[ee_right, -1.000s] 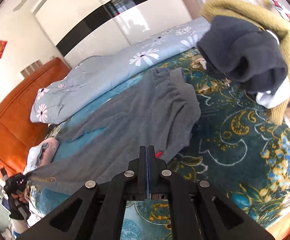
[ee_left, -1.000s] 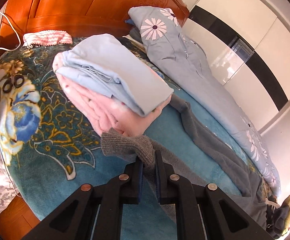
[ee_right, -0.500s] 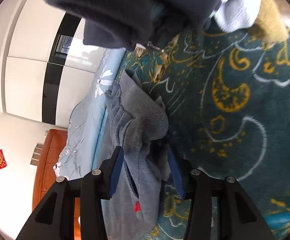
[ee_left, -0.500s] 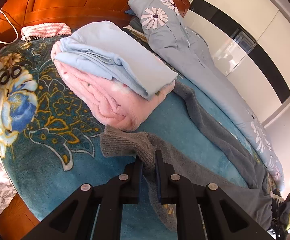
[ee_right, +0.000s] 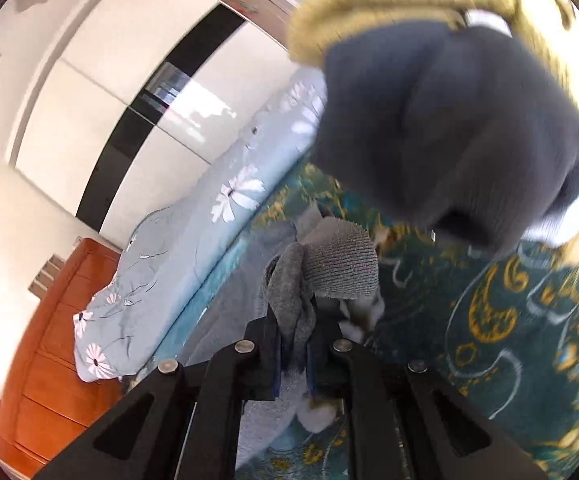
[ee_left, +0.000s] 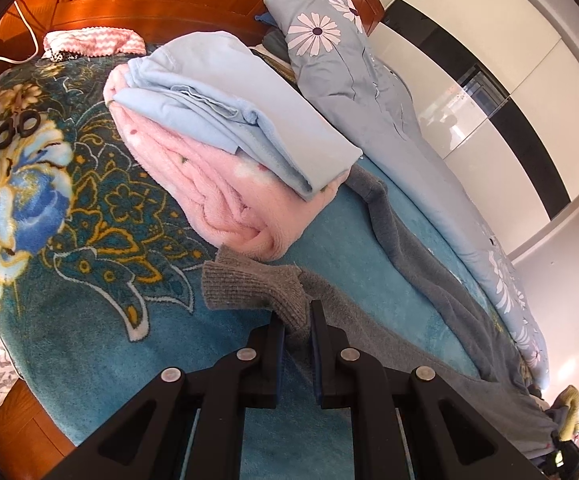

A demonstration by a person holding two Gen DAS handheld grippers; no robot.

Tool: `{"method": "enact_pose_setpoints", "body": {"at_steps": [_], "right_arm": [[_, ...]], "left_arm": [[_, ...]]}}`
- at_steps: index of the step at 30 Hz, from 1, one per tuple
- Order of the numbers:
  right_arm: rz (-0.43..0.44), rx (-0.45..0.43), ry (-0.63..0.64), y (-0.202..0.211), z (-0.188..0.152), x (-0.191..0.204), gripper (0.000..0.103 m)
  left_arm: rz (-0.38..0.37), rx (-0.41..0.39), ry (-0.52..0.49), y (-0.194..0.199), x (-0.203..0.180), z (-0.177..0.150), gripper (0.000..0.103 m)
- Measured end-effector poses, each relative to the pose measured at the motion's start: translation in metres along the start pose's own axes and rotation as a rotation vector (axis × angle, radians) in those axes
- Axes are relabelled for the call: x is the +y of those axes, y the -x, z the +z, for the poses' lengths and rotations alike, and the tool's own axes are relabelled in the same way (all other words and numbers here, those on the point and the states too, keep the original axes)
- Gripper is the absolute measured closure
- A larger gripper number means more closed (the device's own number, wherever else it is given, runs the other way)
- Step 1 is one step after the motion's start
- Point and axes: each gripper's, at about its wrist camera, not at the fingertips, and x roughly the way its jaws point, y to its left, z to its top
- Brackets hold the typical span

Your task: Fold clothes

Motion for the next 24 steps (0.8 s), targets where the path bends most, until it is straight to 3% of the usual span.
{"method": "enact_pose_setpoints", "body": {"at_steps": [3,8,12,19,22,24], "right_arm": [[-0.071,-0.008,0.102,0.023,-0.003,-0.005,0.094],[-0.184,0.128,0.034,0.019,-0.032,-0.065,0.094],[-0.191,0.175,-0.024,0.016,-0.048,-0.090,0.093],[-0.229,0.199,0.040,0.018,-0.050,-0.082,0.092],[-0.238,0.194,0.076,0.025,-0.050,-0.080,0.087],[-0.257,0.190,0.101,0.029,-0.050,-0.078,0.078]], "left_arm": [[-0.022,0.013,-0.001,0.000,0.002,-0.002,0.091],[-0.010,0.043,-0.011,-0.002,0.004,-0.011,0.091],[0.014,0.032,-0.007,0.000,0.008,-0.014,0.091],[0.037,0.042,-0.019,-0.004,0.009,-0.017,0.091],[0.026,0.047,-0.022,-0.003,0.011,-0.017,0.089],[0.020,0.055,-0.023,-0.002,0.014,-0.015,0.088]]}}
